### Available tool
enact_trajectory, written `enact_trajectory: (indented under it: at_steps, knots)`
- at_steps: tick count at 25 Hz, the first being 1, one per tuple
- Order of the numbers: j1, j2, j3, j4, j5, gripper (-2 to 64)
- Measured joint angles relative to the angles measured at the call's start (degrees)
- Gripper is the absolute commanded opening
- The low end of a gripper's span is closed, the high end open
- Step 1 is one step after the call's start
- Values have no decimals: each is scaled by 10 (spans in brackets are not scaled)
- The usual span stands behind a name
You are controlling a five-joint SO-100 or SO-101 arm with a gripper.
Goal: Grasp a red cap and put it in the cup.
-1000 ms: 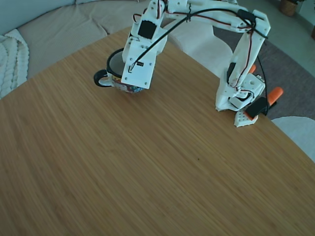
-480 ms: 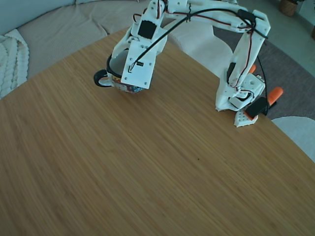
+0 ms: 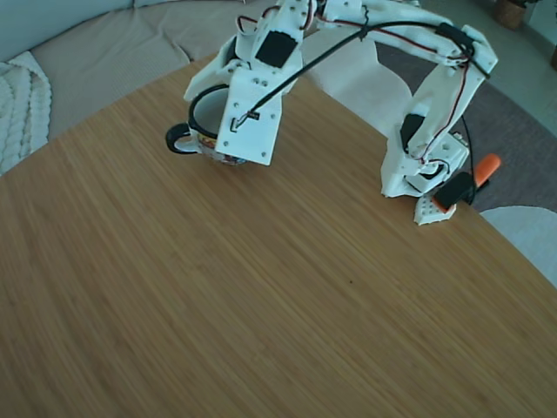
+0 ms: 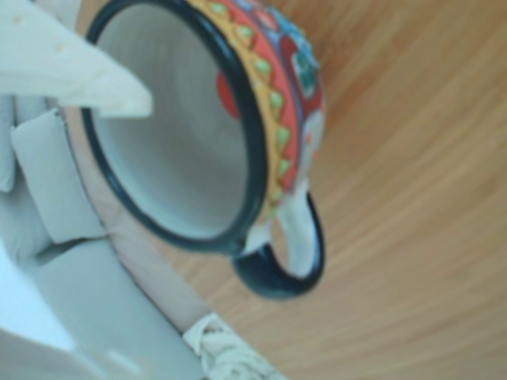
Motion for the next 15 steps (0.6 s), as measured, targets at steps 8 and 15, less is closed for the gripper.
enact_trajectory:
  at_steps: [8, 15]
  knots:
    - [-141, 138, 0, 98, 14, 385]
    - [-246, 247, 59, 131, 40, 384]
